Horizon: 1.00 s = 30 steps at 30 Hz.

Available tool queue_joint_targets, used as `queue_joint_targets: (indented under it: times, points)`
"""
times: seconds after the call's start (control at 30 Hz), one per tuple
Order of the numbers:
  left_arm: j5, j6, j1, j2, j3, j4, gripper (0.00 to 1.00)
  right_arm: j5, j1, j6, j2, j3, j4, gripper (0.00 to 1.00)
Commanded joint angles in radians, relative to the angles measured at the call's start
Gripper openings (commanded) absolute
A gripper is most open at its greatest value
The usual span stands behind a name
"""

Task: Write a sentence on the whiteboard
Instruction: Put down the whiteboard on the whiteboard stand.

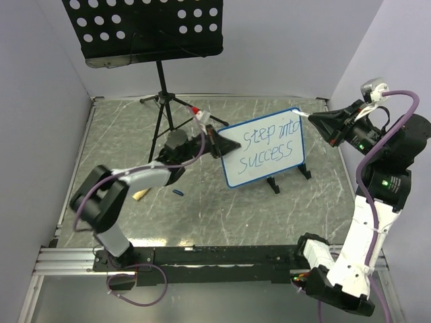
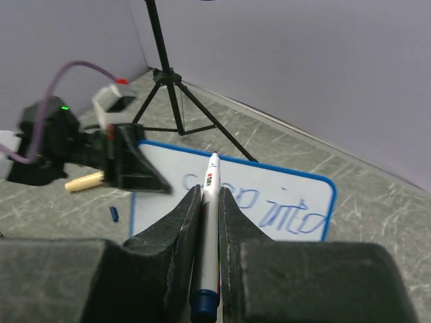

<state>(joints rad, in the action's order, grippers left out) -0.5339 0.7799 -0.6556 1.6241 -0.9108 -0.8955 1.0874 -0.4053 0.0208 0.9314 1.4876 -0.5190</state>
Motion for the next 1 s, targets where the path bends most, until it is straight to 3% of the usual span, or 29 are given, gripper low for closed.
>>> queue_joint_targets:
  times: [0.0, 0.2, 0.33, 0.6, 0.97]
  points:
    - [0.014, -0.059, -0.033, 0.127, -0.199, -0.14, 0.01, 0.052, -0.029, 0.057, -0.005, -0.021, 0.07, 0.0]
    - [0.061, -0.091, -0.067, 0.342, -0.405, -0.112, 0.01, 0.017, -0.04, -0.005, 0.029, -0.024, 0.01, 0.0]
    - [0.113, -0.077, -0.078, 0.44, -0.457, -0.134, 0.01, 0.0, -0.04, -0.013, 0.04, -0.041, -0.006, 0.0]
    - [0.157, -0.08, -0.113, 0.533, -0.507, -0.169, 0.01, -0.02, -0.043, -0.042, 0.055, -0.053, -0.021, 0.0]
    - [0.169, -0.131, -0.165, 0.507, -0.458, -0.152, 0.01, -0.015, -0.044, -0.036, 0.049, -0.075, -0.013, 0.0]
